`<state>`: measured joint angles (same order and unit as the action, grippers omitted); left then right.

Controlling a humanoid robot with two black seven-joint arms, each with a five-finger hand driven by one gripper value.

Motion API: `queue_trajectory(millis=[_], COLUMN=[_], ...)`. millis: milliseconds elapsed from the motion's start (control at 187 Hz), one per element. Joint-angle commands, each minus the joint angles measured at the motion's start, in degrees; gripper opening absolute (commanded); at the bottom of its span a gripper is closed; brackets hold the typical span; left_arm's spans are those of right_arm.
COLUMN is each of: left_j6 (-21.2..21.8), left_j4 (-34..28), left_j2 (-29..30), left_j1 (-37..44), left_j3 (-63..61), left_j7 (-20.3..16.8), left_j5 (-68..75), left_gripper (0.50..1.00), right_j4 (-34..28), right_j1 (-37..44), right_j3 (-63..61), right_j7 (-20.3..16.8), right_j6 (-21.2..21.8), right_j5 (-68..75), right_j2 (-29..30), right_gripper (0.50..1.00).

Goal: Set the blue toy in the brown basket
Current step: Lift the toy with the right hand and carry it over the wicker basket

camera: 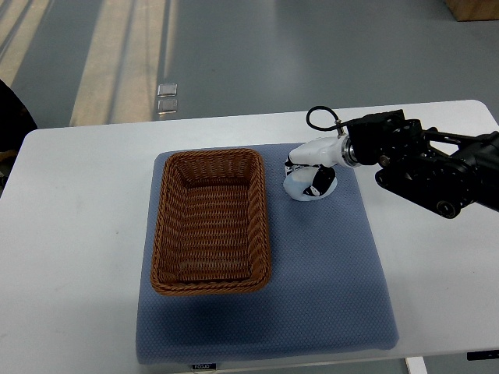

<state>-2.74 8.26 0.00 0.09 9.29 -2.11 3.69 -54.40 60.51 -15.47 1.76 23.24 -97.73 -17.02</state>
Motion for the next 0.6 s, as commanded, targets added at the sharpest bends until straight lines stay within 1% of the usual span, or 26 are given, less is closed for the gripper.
queue_trajectory(millis=[0, 380, 594], left_j6=[-0.07, -0.07, 0.02], left_j4=[0.0, 0.0, 0.0], left_j2=[0.0, 0.0, 0.0], left_j1=[0.0, 0.0, 0.0], left_j3=[-0.06, 0.03, 0.03], left_j7=[0.01, 0.01, 0.01], left_j5=[0.0, 0.0, 0.0], left_gripper=[1.0, 1.0, 1.0], right_j4=[0.0, -0.09, -1.32], right_j1=[0.66, 9.28, 10.16], right_j3=[-0.09, -1.23, -5.54], right_j7=[0.0, 0.52, 0.52], right_j6=[0.05, -0.83, -0.65], right_j5=[0.08, 1.05, 1.57], right_j2=[-0.21, 0.06, 5.85], right_gripper=[0.5, 0.5, 0.5])
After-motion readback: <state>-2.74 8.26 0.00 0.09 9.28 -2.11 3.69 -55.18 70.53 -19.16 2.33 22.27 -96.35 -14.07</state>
